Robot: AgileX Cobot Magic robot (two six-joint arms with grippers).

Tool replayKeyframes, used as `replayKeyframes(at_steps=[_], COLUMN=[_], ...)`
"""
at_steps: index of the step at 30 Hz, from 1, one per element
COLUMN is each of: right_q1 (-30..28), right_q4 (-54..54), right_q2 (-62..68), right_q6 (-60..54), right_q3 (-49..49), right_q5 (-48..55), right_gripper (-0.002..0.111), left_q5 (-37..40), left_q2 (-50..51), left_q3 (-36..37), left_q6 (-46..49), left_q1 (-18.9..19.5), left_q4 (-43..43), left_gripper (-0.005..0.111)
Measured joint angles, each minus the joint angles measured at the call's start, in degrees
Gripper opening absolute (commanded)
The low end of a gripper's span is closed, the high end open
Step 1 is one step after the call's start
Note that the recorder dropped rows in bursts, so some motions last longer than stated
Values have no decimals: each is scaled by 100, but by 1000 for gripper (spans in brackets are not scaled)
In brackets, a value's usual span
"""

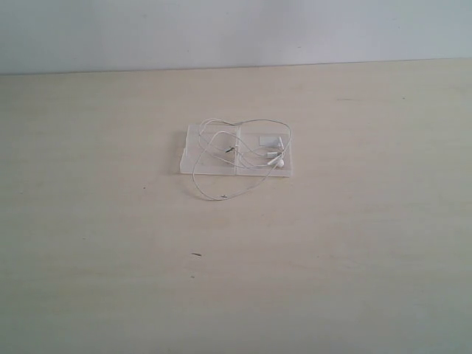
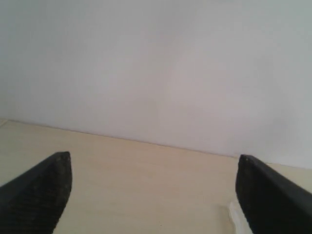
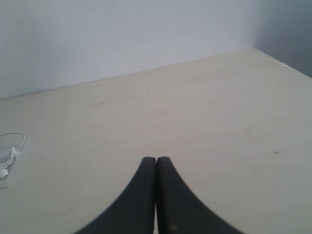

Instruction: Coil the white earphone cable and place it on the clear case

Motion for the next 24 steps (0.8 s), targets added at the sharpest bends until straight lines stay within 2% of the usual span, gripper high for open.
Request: replayKeyframes(at_steps=[5, 10, 24], right_q1=[0, 0, 0], right_q4=[0, 0, 0], right_q2=[0, 0, 0], right_q6=[0, 0, 0], right_q3=[0, 0, 0], right_q5=[0, 0, 0], right_gripper=[0, 0, 0], left_q5=[-252, -485, -607], left_q2=[0, -113, -820], left_q3=[448, 912, 1769], left_q6=[1512, 2443, 2645], left_q1=[0, 0, 0], left_q4=[-973, -1444, -1553], left_gripper=[87, 87, 87])
